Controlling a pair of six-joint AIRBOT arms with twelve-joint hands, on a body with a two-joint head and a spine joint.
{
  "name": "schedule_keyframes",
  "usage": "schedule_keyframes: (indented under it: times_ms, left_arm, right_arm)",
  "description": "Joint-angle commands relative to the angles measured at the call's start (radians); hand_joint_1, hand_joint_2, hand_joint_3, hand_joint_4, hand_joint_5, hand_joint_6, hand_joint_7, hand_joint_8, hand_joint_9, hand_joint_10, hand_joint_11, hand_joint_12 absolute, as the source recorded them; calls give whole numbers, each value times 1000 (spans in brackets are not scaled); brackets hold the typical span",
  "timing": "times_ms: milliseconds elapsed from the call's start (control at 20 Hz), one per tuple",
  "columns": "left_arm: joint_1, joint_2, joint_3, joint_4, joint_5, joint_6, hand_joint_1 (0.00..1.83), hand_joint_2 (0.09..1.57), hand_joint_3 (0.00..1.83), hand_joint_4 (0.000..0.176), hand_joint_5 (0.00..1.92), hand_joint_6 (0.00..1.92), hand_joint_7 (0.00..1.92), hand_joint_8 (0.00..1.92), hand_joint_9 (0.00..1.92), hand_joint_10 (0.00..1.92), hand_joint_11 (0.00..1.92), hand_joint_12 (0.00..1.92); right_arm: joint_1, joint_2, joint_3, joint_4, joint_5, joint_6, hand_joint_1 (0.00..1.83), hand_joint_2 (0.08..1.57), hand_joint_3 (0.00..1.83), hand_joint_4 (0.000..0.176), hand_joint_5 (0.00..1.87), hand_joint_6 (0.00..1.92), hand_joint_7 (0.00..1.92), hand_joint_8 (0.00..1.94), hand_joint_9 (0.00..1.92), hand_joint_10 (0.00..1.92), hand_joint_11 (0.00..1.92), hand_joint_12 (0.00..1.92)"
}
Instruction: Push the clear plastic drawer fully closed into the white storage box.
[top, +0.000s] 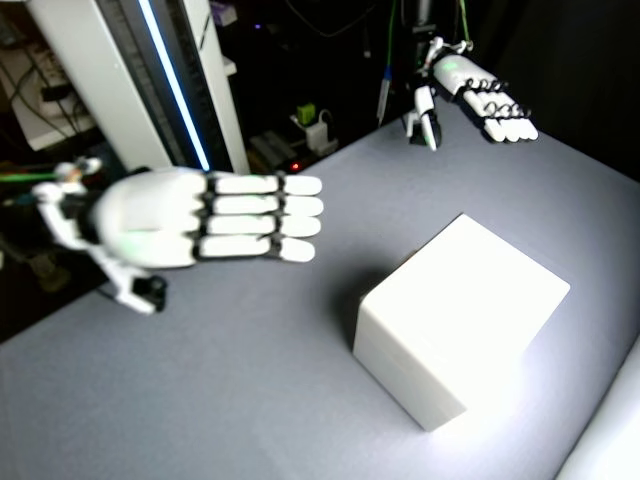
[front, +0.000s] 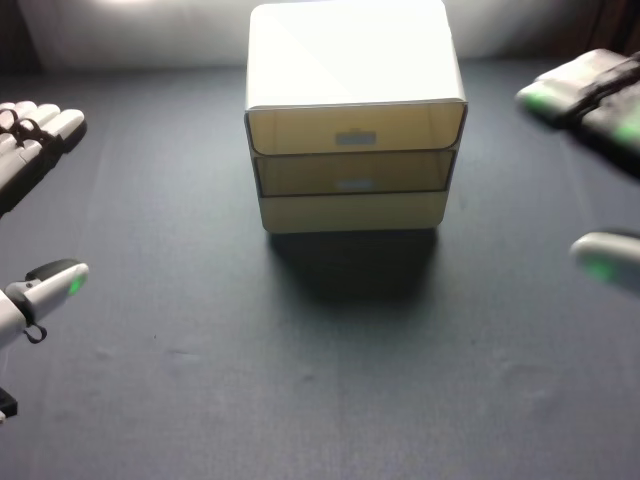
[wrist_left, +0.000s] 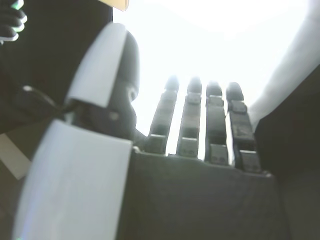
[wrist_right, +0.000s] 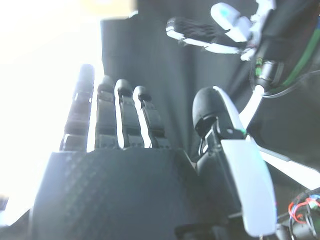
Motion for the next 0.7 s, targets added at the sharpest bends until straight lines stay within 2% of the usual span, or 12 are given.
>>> schedule_keyframes:
  times_ms: [0, 50, 150, 200, 250, 300, 350, 400, 450, 500, 550, 650]
  left_arm:
    - [-3, 8, 1, -14, -148, -2, 362, 1311, 0, 9, 0, 0, 0, 0, 0, 0, 0, 0]
    - [-3, 8, 1, -15, -154, -2, 364, 1301, 0, 7, 0, 0, 0, 0, 0, 0, 0, 0]
    - [-4, 12, 1, -18, -167, -1, 214, 1287, 0, 25, 0, 0, 0, 0, 0, 0, 0, 0]
    - [-4, 17, -1, -22, -181, 1, 140, 1274, 0, 53, 0, 0, 0, 0, 0, 0, 0, 0]
    - [-7, 21, -3, -23, -184, 4, 67, 1266, 0, 71, 0, 0, 0, 0, 0, 0, 0, 0]
    - [-11, 24, -4, -24, -185, 10, 13, 1249, 0, 84, 0, 0, 0, 0, 0, 0, 0, 0]
    - [-12, 25, -4, -24, -185, 12, 2, 1241, 0, 109, 0, 0, 0, 0, 0, 0, 0, 0]
    - [-13, 29, -4, -24, -185, 13, 47, 1264, 0, 94, 0, 0, 0, 0, 0, 0, 0, 0]
    - [-17, 33, -4, -24, -185, 17, 41, 1258, 0, 113, 0, 0, 0, 0, 0, 0, 0, 0]
    - [-26, 37, -6, -23, -185, 22, 104, 1252, 0, 150, 0, 0, 0, 0, 0, 0, 0, 0]
    - [-36, 39, -6, -19, -185, 26, 106, 1244, 0, 171, 0, 0, 0, 0, 0, 0, 0, 0]
    - [-62, 47, -6, -2, -185, 36, 10, 1265, 7, 158, 0, 0, 0, 0, 0, 0, 0, 0]
  right_arm:
    - [-3, 10, -6, 25, 189, -10, 170, 1398, 0, 0, 0, 0, 0, 0, 0, 0, 4, 2]
    - [-28, 20, -9, 58, 220, -18, 99, 1364, 0, 0, 0, 0, 0, 0, 0, 0, 0, 0]
    - [-84, 34, -9, 125, 274, -22, 154, 1352, 0, 0, 0, 0, 0, 0, 0, 0, 0, 0]
    - [-117, 45, -12, 163, 307, -23, 174, 1348, 0, 14, 0, 0, 0, 0, 0, 0, 0, 0]
    - [-123, 51, -15, 179, 322, -27, 243, 1364, 0, 0, 0, 0, 0, 0, 0, 0, 0, 0]
    - [-128, 58, -19, 193, 336, -30, 206, 1337, 0, 42, 0, 0, 0, 0, 0, 0, 0, 0]
    - [-132, 62, -21, 204, 346, -34, 172, 1327, 0, 40, 0, 0, 0, 0, 0, 0, 0, 0]
    - [-141, 69, -23, 218, 362, -38, 211, 1311, 0, 63, 0, 0, 0, 0, 0, 0, 0, 0]
    - [-148, 78, -27, 230, 382, -39, 247, 1309, 0, 72, 0, 0, 0, 0, 0, 0, 0, 0]
    - [-155, 85, -31, 239, 402, -39, 299, 1302, 0, 53, 0, 0, 0, 0, 0, 0, 0, 0]
    - [-162, 91, -34, 247, 423, -39, 306, 1294, 0, 32, 0, 0, 0, 0, 0, 0, 0, 0]
    - [-182, 112, -46, 271, 464, -39, 292, 1298, 0, 0, 0, 0, 0, 0, 0, 0, 0, 0]
